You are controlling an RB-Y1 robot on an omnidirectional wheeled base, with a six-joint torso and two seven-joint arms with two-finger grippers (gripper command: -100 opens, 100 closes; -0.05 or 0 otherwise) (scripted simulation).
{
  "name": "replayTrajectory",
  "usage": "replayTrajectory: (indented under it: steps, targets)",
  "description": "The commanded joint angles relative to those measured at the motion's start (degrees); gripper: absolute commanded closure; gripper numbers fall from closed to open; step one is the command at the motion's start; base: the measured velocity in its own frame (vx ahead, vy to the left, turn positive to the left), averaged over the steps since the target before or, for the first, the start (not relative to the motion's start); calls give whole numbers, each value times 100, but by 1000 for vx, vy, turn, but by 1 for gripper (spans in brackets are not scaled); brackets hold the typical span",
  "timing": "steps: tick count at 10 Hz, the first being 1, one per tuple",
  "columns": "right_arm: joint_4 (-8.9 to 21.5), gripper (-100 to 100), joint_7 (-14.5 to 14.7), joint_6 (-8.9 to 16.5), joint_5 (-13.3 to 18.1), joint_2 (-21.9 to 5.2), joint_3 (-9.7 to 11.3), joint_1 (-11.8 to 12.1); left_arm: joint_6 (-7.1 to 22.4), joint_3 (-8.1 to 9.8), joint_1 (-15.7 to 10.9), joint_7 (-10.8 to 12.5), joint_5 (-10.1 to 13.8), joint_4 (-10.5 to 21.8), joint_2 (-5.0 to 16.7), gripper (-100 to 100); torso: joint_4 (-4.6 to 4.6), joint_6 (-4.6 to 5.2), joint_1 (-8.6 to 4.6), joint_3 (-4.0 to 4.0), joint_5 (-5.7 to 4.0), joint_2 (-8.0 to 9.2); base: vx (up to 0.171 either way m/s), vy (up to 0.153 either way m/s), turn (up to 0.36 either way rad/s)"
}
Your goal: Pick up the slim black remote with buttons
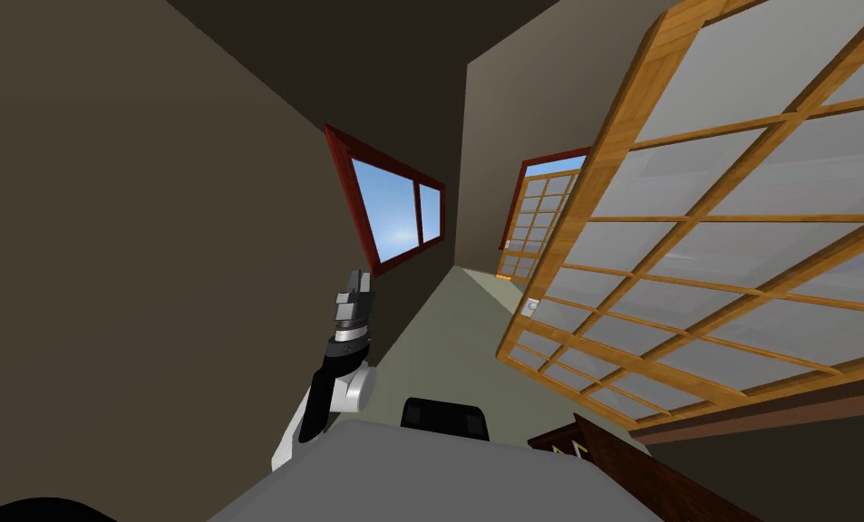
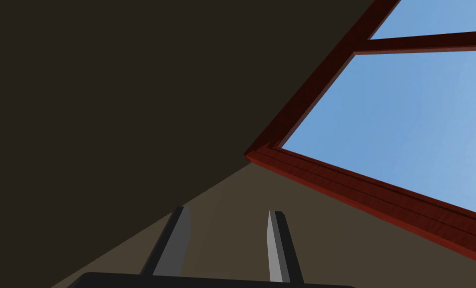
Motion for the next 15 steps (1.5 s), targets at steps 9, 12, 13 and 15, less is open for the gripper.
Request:
replayTrajectory:
  steps: [9, 12, 13, 15]
  targets:
    - [-198, 100, 1174, -99, 28, -200, -227, 116, 0, 1, 0, 0, 0, 0, 1, 0, -4, 4, -17, -10, -1, -15, 118, -61, -233]
    - [-267, 100, 1626, -131, 39, -269, -302, 156, 0, 1, 0, 0, 0, 0, 1, 0, -7, 6, -15, -18, 0, -29, 138, -37, -306]
    - [-267, 100, 1799, -131, 39, -269, -302, 156, 0, 2, 3, 0, 0, 0, 1, 0, -12, 16, -28, -28, 0, -48, 187, -60, -418]
    - [-267, 100, 2008, -131, 39, -269, -302, 156, 0, 1, 0, 0, 0, 0, 1, 0, -6, 4, -21, -19, 0, -32, 45, -5, -24]
